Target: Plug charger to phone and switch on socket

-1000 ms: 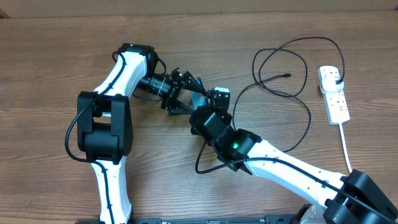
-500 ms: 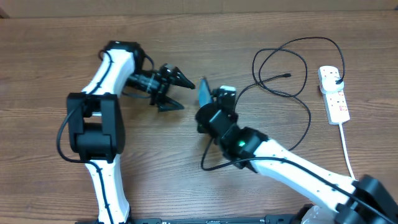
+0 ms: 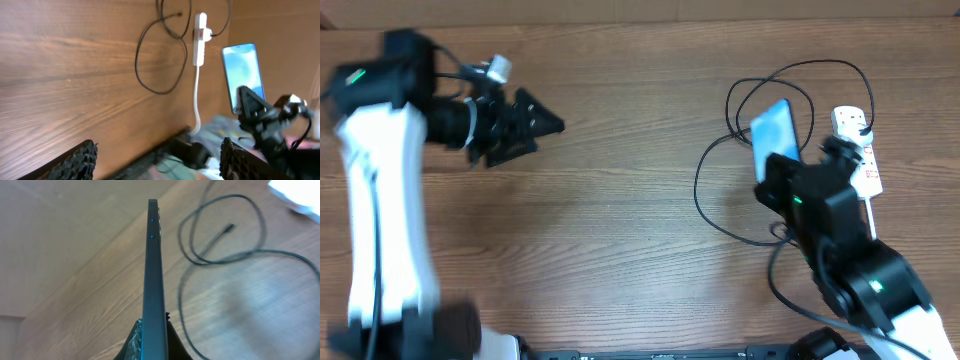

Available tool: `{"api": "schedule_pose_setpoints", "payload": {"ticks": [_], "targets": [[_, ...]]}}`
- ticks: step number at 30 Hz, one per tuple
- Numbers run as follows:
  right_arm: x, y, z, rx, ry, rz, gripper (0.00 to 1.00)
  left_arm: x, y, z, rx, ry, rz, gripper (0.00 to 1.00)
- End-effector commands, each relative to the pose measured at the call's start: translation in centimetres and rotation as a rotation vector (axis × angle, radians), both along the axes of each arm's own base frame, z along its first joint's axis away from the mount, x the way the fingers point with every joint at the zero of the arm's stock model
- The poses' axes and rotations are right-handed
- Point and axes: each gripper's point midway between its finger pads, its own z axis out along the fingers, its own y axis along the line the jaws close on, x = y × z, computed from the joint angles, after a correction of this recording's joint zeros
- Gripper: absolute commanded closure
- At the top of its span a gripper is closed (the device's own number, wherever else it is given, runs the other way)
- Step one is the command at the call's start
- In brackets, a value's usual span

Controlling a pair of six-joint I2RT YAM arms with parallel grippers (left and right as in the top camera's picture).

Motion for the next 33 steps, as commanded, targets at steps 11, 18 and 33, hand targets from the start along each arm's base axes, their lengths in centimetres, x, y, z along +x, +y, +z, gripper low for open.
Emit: {"api": "schedule_pose_setpoints", "payload": {"ticks": [11,18,33], "targets": [[-0.9,4.1,-3.2,0.278,0.042,0.136,0.96,-12.7,5.7,3.0,0.38,-0.288,0.527,0.01],[-1.0,12.6,-5.6,0.791,0.116,0.417,0.96,-14.1,6.1,-6.3,0.106,0.022,0.959,0.01],[-0.2,19.2,-8.5,1.185,0.443,0.488,0.96,-3.3,-7.8,-13.5,-0.577,0.484,0.639,0.16]]}}
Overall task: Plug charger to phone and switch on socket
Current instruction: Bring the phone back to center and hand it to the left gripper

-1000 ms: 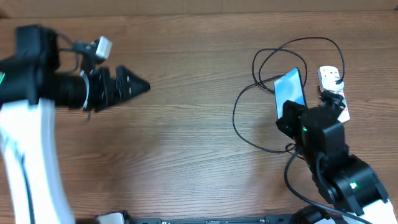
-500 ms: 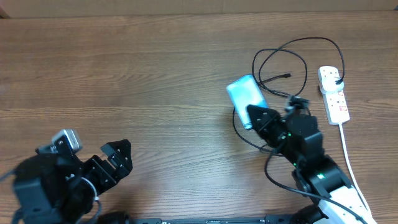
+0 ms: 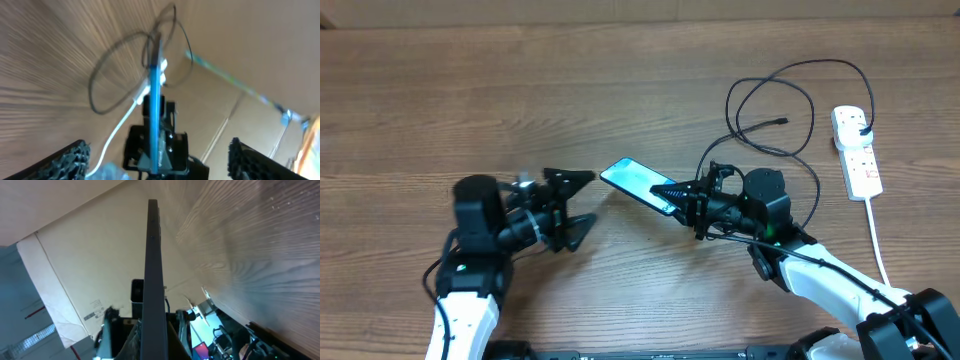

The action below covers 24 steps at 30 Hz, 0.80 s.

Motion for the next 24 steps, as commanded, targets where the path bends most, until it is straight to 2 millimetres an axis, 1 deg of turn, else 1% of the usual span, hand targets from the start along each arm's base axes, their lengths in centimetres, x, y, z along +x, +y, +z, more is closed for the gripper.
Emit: {"api": "schedule_pose_setpoints", "payload": {"ticks": [1,2,3,4,5,7,8,10,12,14,15,20,24], "targets": [[-0.1,0.8,1.2,0.022,-0.022,0.006,0.96,0.7,-2.5,-0.4,-0.053,0.093,0.023,0.19],[-0.4,1.1,1.2,0.022,-0.022,0.018,0.96,0.9,-3.0,-0.8,-0.051,0.116,0.035,0.22],[-1.0,1.7,1.2,0.023,-0.022,0.04,0.96,1.0,-3.6,-1.7,-0.034,0.145,0.052,0.28],[-1.2,1.9,1.2,0.023,-0.021,0.047,0.96,1.0,-3.7,-2.1,-0.024,0.154,0.053,0.34],[-1.4,2.0,1.2,0.023,-0.021,0.053,0.96,1.0,-3.9,-2.4,-0.021,0.162,0.049,0.38],[-2.1,2.7,1.6,0.036,-0.033,0.09,0.96,1.0,-4.0,-3.0,-0.015,0.185,0.047,0.41],[-2.6,3.0,2.1,0.049,-0.05,0.114,0.96,1.1,-4.0,-3.2,-0.013,0.189,0.048,0.42],[-3.0,3.4,2.7,0.066,-0.078,0.135,0.96,1.2,-3.8,-3.3,-0.007,0.191,0.057,0.5],[-3.2,3.7,3.3,0.082,-0.107,0.144,0.96,1.4,-3.7,-3.5,0.001,0.19,0.072,0.62],[-3.2,3.7,3.3,0.08,-0.103,0.143,0.96,1.5,-3.6,-3.5,0.004,0.189,0.076,0.7],[-3.2,3.7,3.3,0.08,-0.103,0.144,0.96,1.5,-3.6,-3.5,0.003,0.189,0.076,0.76],[-2.7,3.6,3.0,0.07,-0.1,0.11,0.96,1.5,-3.6,-3.4,0.002,0.185,0.076,0.89],[-2.3,3.8,2.6,0.051,-0.092,0.07,0.94,2.0,-3.7,-2.7,-0.01,0.142,0.075,0.95]]}}
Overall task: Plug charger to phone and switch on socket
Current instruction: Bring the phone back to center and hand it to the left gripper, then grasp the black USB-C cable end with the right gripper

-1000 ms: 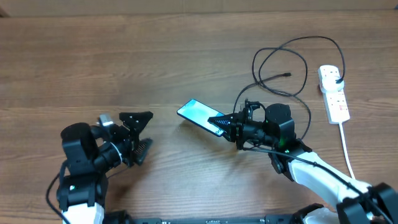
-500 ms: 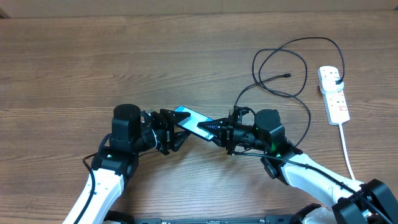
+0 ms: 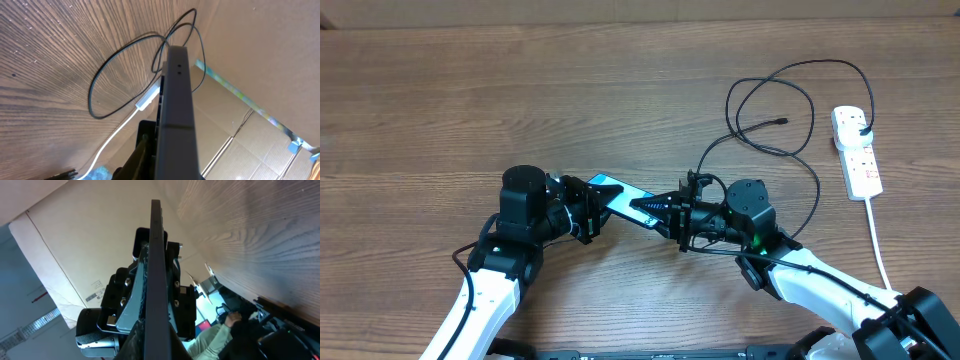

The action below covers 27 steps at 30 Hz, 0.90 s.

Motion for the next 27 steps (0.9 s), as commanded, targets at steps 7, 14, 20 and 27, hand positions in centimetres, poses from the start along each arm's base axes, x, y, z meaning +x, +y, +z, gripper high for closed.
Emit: {"api": "schedule_pose_setpoints", "payload": {"ticks": [7,14,20,27], "targets": [[2.2,-1.4,-3.7,-0.311,-0.335,-0.082,0.33,0.5,0.8,-0.9,0.054,0.006,0.049,0.96],[6.6,-9.2,-7.9,-0.702,-0.582,-0.137,0.12,0.1,1.9,-2.0,0.115,-0.02,-0.004,0.96],[8.6,-15.1,-7.4,-0.851,-0.47,-0.18,0.0,2.0,1.2,-3.1,-0.053,-0.014,-0.128,0.96],[9.0,-24.2,-0.9,-1.338,-0.21,-0.29,0.0,6.7,-2.9,-0.5,-0.337,-0.117,-0.486,0.96]]}}
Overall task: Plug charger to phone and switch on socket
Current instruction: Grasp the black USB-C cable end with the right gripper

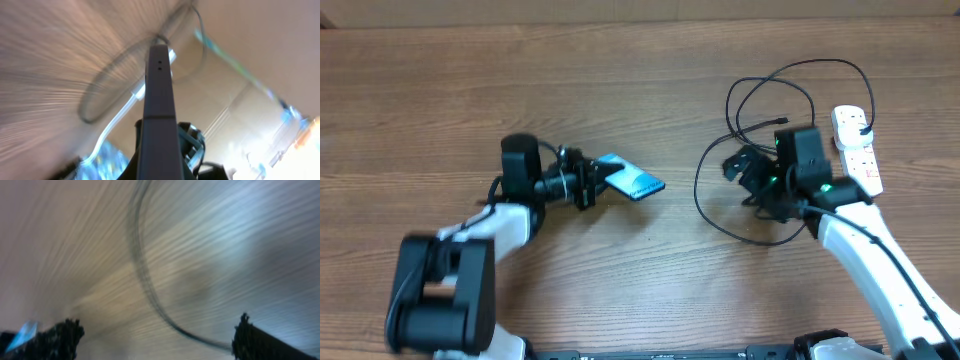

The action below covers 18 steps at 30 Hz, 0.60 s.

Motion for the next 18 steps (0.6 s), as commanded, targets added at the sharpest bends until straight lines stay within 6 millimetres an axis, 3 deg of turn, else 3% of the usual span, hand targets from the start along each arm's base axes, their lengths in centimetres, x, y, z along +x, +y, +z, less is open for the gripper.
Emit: {"api": "schedule_pose_setpoints", "payload": {"ticks": [1,3,6,9,13,14,16,18], "targets": [[2.5,-4.1,7.0,-0.207,-0.132,-0.111,0.0,1.0,-2.9,5.0,-0.209,-0.11,-0.338,0.96],[3.3,-4.0,9.0,-0.199,-0.174,-0.116,0.0,1.5,-3.8,6.4,-0.247,-0.159,-0.442,0.96],[3.8,-4.0,9.2,-0.2,-0.195,-0.122,0.0,1.4,-4.4,7.3,-0.26,-0.186,-0.491,0.96],[5.6,-3.9,9.4,-0.201,-0.245,-0.135,0.0,0.8,-4.3,7.6,-0.272,-0.212,-0.529,0.96],[9.1,-3.5,6.2,-0.222,-0.169,-0.133,0.01,0.8,-4.3,7.5,-0.266,-0.263,-0.535,0.96],[10.6,-4.1,4.4,-0.253,-0.09,-0.15,0.0,0.8,-4.3,7.5,-0.266,-0.263,-0.536,0.96],[11.8,-4.5,3.3,-0.265,-0.031,-0.165,0.0,0.8,-4.3,7.5,-0.266,-0.263,-0.536,0.96],[13.7,-5.2,2.1,-0.271,0.041,-0.197,0.09,0.8,-4.3,7.5,-0.266,-0.263,-0.536,0.96]]}}
